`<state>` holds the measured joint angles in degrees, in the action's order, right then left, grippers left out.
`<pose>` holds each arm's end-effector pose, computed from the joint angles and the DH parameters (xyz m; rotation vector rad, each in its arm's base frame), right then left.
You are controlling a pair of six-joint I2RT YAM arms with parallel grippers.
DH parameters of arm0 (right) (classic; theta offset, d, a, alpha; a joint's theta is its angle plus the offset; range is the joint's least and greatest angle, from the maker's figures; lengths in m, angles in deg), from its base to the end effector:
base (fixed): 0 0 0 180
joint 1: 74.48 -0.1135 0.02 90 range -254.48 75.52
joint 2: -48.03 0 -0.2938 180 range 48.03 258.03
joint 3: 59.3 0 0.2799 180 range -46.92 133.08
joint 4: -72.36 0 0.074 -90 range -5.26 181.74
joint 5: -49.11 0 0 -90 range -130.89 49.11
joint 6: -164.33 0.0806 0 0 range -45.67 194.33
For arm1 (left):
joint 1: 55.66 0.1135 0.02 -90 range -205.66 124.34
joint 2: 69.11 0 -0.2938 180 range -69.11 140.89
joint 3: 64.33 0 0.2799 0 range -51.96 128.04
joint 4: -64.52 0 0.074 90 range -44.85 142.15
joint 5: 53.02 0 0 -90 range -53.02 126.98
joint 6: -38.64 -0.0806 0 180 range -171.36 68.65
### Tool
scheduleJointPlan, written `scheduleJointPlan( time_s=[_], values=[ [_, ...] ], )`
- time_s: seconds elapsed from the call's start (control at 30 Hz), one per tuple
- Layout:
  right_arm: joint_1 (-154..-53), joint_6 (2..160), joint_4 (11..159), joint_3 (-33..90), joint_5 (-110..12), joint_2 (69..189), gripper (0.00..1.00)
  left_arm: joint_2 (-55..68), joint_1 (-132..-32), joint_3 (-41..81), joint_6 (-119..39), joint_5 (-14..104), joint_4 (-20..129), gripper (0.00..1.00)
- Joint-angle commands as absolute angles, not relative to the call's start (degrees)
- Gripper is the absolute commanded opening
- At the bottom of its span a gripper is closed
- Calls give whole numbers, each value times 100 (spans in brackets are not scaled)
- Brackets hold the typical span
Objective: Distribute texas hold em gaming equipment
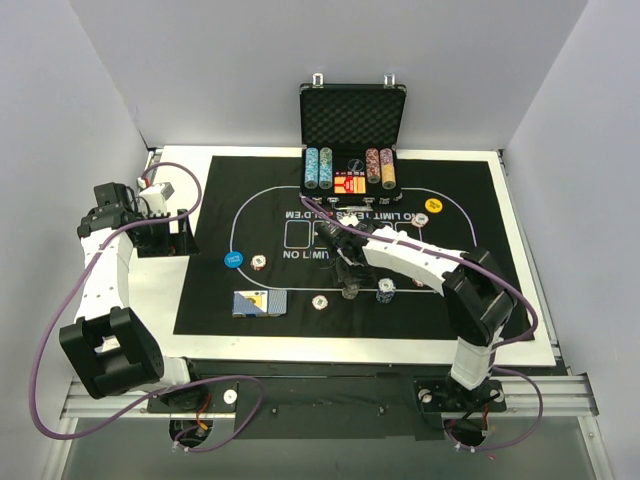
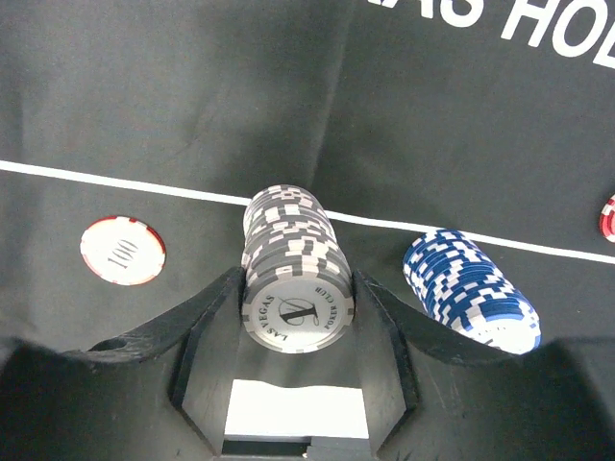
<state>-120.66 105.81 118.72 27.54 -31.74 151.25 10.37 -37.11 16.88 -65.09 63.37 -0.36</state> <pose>0.3043 0.2985 0.1841 -0.2894 2.6477 0.2389 0.3073 0.0653 0.2804 0.0352 2.5443 -0.4036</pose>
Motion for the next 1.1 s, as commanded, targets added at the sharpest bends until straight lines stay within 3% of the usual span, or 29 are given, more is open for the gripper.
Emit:
scheduleJointPlan(
  time_s=[0.0,0.4,0.73,1.07],
  values=[
    [-12080,10606,11981,2656,-3175,15218,40,867,-3676,1686,-6551,6378,91,97],
    [-12080,10641,12042,2682,-3166,14990,16,858,-3676,1660,-6542,6370,126,97],
    [-12203,10474,12587,4165,-3210,15139,14,876,-3658,1651,-6524,6370,143,97],
    [-12510,10474,12728,6248,-3517,17097,13,973,-3658,1686,-6436,6431,170,97]
  ],
)
